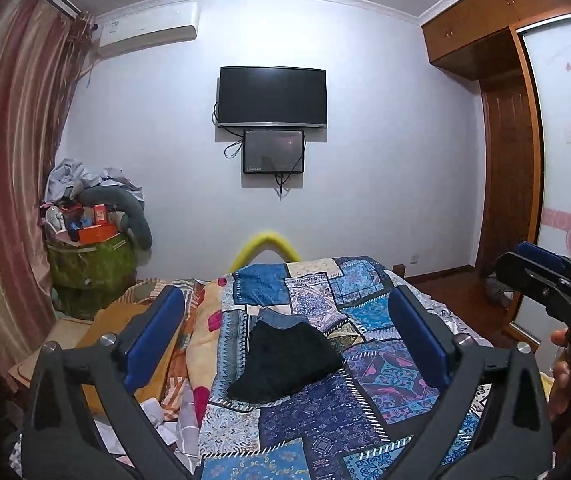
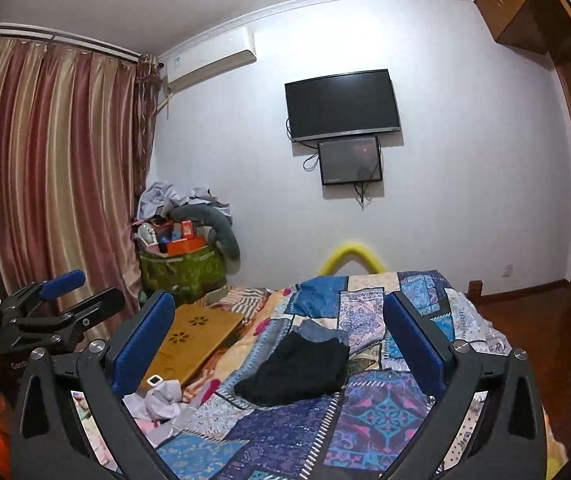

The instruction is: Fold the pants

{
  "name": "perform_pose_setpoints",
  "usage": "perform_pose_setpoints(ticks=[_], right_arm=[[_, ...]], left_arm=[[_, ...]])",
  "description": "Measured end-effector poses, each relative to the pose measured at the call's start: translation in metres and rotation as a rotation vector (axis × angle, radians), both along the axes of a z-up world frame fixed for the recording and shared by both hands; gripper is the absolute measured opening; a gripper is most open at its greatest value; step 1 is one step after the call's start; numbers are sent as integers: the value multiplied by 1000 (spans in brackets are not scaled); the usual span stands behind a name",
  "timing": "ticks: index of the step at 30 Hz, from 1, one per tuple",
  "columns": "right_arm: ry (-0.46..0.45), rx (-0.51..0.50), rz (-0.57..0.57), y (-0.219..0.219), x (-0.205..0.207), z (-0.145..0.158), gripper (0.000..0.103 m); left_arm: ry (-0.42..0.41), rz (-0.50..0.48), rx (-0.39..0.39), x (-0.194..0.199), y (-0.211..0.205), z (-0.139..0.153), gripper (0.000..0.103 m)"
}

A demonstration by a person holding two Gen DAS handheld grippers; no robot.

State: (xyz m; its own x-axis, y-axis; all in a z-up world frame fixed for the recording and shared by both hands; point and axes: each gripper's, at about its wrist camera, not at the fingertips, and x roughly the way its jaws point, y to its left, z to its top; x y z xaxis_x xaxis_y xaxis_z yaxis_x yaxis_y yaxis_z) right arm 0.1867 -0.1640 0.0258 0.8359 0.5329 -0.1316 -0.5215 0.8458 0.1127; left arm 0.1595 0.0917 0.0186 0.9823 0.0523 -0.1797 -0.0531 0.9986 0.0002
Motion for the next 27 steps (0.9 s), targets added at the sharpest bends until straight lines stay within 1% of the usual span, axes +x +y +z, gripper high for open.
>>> perform_pose_setpoints(ticks=[9,27], right_arm=[[-5,-15,-2,-1,-7,-3,103],[15,-17,-6,-5,-10,-7,103]], left_arm=[[1,-2,-15,-2,-1,-4,103],[26,-18,-4,3,-14,-11,103]])
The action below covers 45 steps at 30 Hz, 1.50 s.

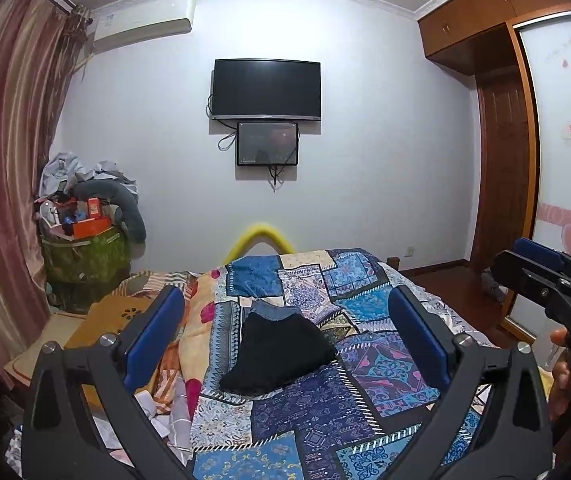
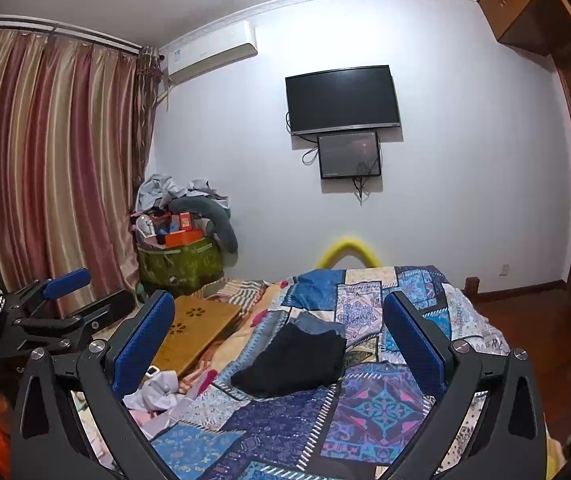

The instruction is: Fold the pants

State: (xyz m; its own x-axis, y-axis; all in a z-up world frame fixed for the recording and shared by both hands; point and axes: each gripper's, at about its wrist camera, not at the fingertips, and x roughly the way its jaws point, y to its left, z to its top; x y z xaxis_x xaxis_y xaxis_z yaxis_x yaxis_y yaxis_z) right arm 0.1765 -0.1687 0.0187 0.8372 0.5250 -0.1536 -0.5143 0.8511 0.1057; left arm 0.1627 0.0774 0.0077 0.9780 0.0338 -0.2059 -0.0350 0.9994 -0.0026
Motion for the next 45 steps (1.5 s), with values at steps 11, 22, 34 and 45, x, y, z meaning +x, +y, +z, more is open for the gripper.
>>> perform_pose_setpoints(ticks=[11,22,34,45], right_arm=[[18,14,7,-4,7,0,103],[24,17,8,-6,8,0,103],[21,13,2,-7,8,1,103],[15,1,-4,-7,6,0,103]], left_arm=[[7,-3,-9,1,2,0,103],[13,-17,-10,1,-1,-3,103],[25,-49,4,1,-7,-5,103],[24,-60,-6,-2,-7,-3,103]])
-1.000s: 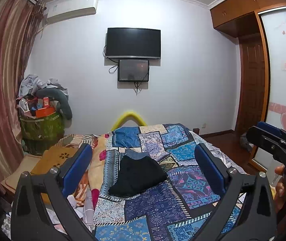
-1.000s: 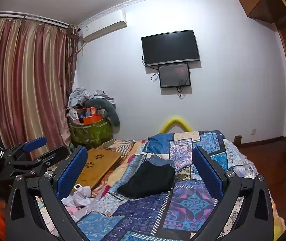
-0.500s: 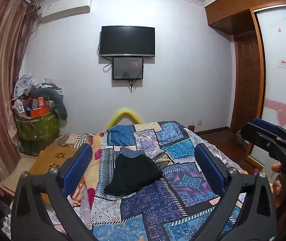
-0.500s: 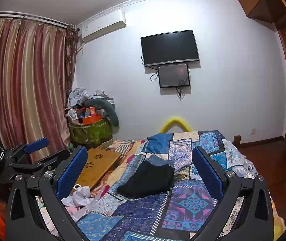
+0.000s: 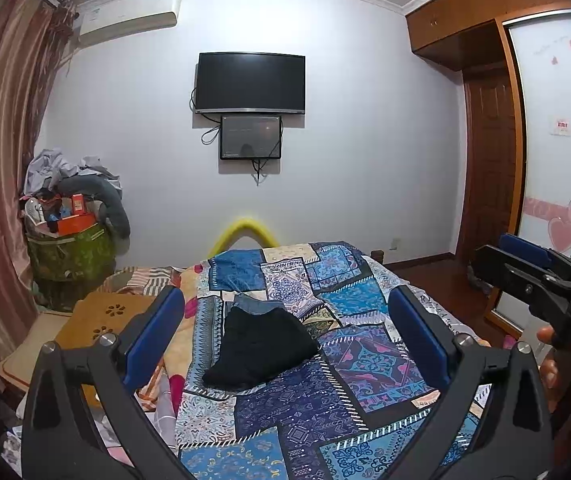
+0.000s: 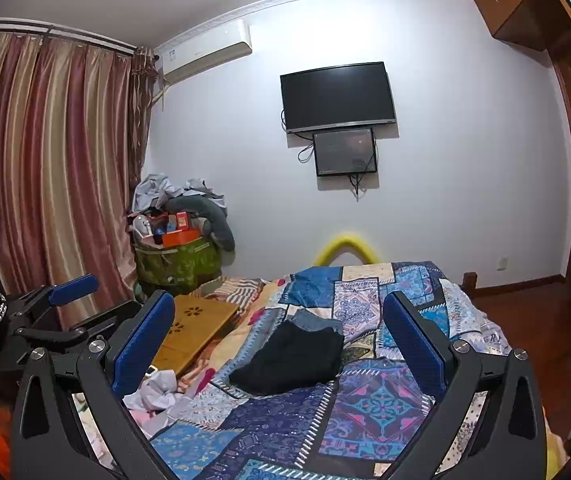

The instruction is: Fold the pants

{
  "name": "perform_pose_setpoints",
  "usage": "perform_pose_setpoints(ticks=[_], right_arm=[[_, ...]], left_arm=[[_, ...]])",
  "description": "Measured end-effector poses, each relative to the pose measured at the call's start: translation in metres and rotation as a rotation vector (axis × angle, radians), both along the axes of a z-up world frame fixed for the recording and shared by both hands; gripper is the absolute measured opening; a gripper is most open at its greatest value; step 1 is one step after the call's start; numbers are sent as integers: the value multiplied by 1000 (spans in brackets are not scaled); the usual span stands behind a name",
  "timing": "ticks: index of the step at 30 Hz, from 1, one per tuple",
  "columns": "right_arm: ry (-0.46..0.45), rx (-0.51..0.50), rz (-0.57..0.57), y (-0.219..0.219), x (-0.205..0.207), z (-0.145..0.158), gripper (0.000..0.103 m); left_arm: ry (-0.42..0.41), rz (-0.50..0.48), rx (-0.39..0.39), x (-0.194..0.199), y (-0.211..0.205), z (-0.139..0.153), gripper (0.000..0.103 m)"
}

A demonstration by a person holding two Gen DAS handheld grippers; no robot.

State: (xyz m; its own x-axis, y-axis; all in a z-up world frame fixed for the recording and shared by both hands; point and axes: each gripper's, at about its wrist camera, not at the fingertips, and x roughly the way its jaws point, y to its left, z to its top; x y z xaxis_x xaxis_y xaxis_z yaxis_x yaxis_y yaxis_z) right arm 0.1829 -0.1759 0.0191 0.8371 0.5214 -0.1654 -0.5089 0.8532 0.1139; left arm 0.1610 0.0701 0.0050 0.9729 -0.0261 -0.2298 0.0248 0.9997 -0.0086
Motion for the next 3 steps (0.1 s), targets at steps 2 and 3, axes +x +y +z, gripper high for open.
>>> perform_pose_setpoints(ticks=[2,3], right_arm=[[1,-1,-1,0,0,0,103],[2,-1,0,0,0,0,103]], left_arm=[[-1,-1,-3,0,0,1,103],[-2,1,-4,-1,0,1,103]])
